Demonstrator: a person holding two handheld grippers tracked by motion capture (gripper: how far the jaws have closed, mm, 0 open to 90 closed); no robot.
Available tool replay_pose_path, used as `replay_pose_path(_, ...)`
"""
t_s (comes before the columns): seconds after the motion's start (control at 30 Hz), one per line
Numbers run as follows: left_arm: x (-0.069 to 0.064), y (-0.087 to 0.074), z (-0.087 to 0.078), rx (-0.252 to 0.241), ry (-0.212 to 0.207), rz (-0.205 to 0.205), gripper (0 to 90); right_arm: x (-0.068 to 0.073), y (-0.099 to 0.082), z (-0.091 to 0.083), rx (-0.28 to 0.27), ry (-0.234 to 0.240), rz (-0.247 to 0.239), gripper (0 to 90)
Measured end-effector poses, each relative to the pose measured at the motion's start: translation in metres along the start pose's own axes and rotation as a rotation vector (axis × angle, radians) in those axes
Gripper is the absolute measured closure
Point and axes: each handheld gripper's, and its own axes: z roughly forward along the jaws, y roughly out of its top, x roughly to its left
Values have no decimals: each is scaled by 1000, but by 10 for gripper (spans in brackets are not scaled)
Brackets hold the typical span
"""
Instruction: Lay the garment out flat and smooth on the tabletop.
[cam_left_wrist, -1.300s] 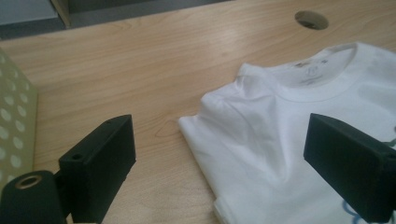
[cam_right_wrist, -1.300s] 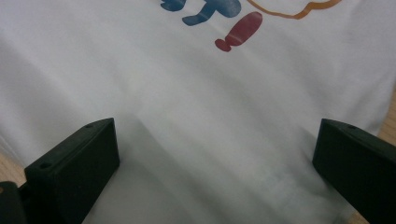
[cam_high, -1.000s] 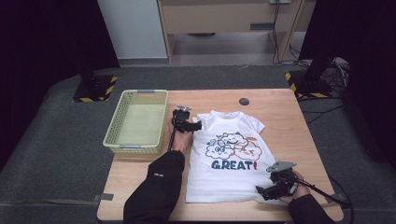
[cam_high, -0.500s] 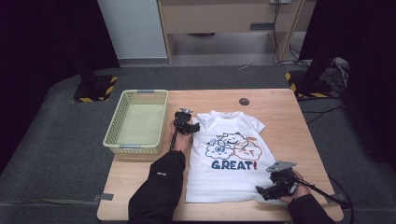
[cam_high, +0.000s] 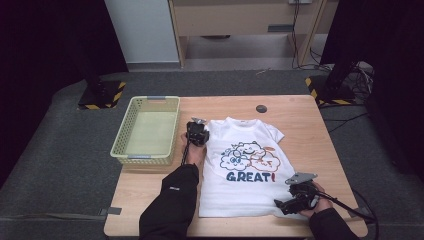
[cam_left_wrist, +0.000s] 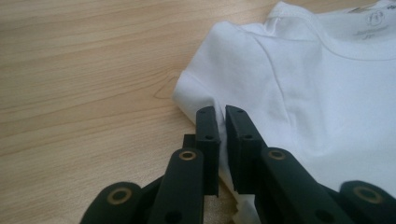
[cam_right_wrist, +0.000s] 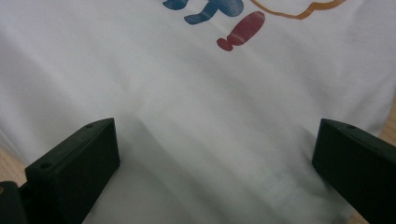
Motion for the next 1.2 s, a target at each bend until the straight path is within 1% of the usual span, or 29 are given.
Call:
replay_pose_path(0.07, 0, -1, 0, -2, -3, -2, 861, 0, 0, 0, 0, 0, 0, 8)
replay_pose_path(0.17, 2, -1, -2, -2, -15, -20, 866, 0, 0, 0, 0, 1, -1, 8)
replay_pose_path(0.27, 2, 2, -9, -29, -49, -48, 867, 0, 0, 0, 0, 2, -2, 9)
replay_pose_path(0.37, -3, 10, -22, -75, -86, -39, 867, 0, 0, 0, 0, 3, -4, 9)
replay_pose_path(0.43, -10, 15, -31, -100, -111, -26, 867, 0, 0, 0, 0, 3, -4, 9)
replay_pose_path(0.5, -19, 20, -39, -114, -144, -4, 867, 0, 0, 0, 1, 3, -3, 9)
replay_pose_path(0.63, -43, 25, -50, -128, -195, 54, 866, 0, 0, 0, 0, 3, -4, 9)
replay_pose_path(0.73, -63, 26, -50, -121, -229, 96, 864, 0, 0, 0, 1, 3, -4, 9)
replay_pose_path(0.93, -93, 22, -40, -87, -267, 155, 861, 0, 0, 0, 0, 2, -5, 9)
replay_pose_path(1.07, -105, 18, -31, -57, -278, 178, 851, 0, 0, 0, -1, 2, -4, 9)
replay_pose_path(1.13, -109, 15, -27, -36, -295, 182, 833, 0, 0, 0, -1, 2, -4, 9)
replay_pose_path(1.2, -110, 13, -23, -17, -324, 180, 803, 0, 0, 0, -1, 2, -4, 9)
